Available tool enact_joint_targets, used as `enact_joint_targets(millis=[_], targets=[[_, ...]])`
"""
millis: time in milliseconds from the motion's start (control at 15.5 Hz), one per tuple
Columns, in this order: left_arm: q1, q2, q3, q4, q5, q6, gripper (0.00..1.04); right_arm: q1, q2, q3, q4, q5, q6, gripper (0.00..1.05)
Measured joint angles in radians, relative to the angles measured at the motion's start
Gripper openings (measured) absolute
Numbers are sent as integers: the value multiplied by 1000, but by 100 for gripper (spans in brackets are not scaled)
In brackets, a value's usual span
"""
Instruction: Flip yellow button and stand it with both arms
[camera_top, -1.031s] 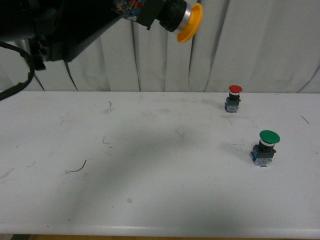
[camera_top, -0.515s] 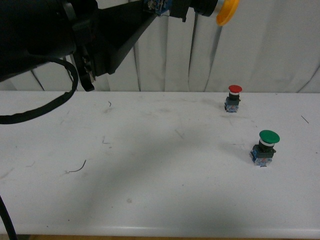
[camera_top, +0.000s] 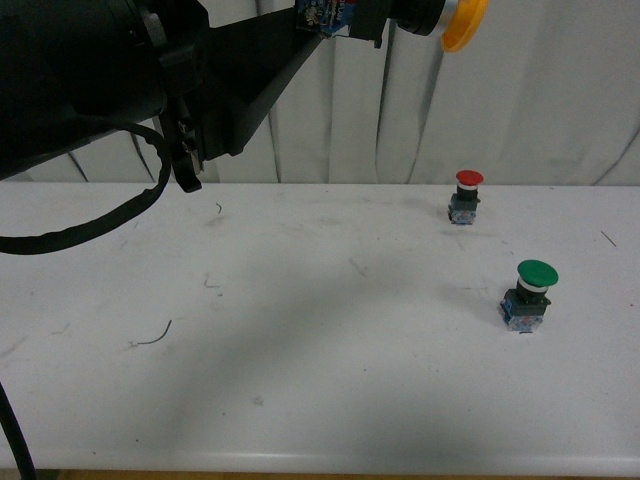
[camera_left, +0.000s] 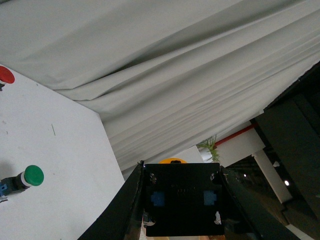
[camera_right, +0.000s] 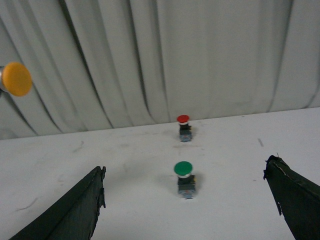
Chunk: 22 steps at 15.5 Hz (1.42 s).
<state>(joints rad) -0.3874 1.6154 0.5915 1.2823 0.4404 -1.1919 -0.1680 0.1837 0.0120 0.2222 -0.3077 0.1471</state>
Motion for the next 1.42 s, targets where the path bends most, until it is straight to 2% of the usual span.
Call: enact_joint_targets(millis=[64, 129, 193, 322, 387, 580, 773, 1031, 1224, 1417], targets=[[-1, 0, 1, -5, -3, 2, 36, -22, 154, 5, 160, -63, 48, 98], [-2, 0, 1, -10, -5, 5, 36, 1, 349, 27, 354, -55, 68, 98], [-2, 0, 2, -13, -12, 12, 36, 45, 562, 89, 567, -22, 73, 98], [-6, 0, 3, -19, -14, 15, 36, 137, 874, 250, 838, 23, 68, 98], [-6, 0, 7, -18, -18, 18, 36, 213, 1098, 391, 933, 35, 62, 98], [-3, -1, 7, -18, -18, 20, 36, 243, 1172, 438, 1035, -80, 198, 98], [-4, -2, 7, -19, -13, 22, 36, 274, 1258, 424, 1066, -237, 532, 98], [-4, -2, 7, -17, -13, 22, 36, 309, 1323, 400, 1061, -277, 894, 98], [-4, -2, 7, -16, -13, 22, 36, 318, 1328, 403, 1065, -277, 995, 98], [-4, -2, 7, -10, -13, 22, 36, 328, 1362, 435, 1062, -266, 1158, 98]])
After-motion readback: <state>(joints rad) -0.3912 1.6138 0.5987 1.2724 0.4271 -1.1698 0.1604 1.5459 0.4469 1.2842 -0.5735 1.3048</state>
